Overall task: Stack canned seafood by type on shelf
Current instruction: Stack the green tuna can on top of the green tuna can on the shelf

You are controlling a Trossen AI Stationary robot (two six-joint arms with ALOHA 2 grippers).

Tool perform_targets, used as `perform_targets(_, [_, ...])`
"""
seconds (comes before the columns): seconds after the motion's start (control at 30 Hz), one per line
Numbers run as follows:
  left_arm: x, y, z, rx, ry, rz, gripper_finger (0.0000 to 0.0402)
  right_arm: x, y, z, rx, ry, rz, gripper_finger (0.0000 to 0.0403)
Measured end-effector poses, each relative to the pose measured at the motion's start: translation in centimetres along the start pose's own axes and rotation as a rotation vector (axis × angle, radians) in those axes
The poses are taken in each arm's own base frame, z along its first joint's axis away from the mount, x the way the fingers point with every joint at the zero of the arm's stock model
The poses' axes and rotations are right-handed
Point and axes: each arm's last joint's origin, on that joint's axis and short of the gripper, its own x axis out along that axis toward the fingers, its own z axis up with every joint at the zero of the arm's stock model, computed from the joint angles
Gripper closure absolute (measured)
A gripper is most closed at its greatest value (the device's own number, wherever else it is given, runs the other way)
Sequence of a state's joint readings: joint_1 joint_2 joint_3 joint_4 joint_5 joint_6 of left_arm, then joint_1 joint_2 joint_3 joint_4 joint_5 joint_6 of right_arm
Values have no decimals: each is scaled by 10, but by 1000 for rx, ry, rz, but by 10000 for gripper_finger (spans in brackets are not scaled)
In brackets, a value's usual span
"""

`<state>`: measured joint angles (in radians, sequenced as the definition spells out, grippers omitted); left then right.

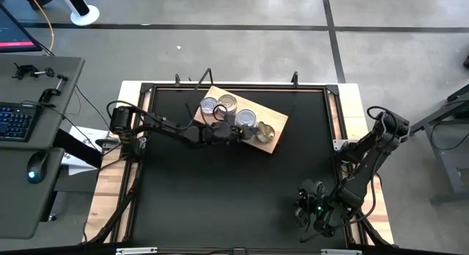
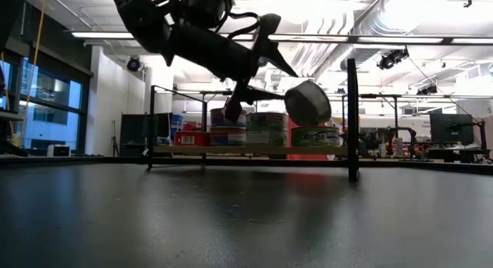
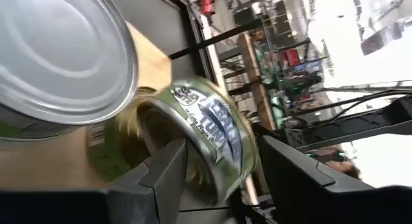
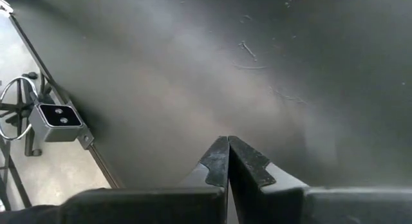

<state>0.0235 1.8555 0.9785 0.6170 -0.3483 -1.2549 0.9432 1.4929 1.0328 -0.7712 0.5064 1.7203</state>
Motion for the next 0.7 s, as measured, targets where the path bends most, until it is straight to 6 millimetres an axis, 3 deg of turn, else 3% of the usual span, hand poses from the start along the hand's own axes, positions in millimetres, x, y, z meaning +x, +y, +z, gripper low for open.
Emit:
perform_targets(0.37, [3,4,-1,5,4,95,212,0,0,0,-1,-1,-4,403])
perform_targets(0.7, [2,0,-5,-47,97,45,211,0,-2,1,-10,-9,-21,403])
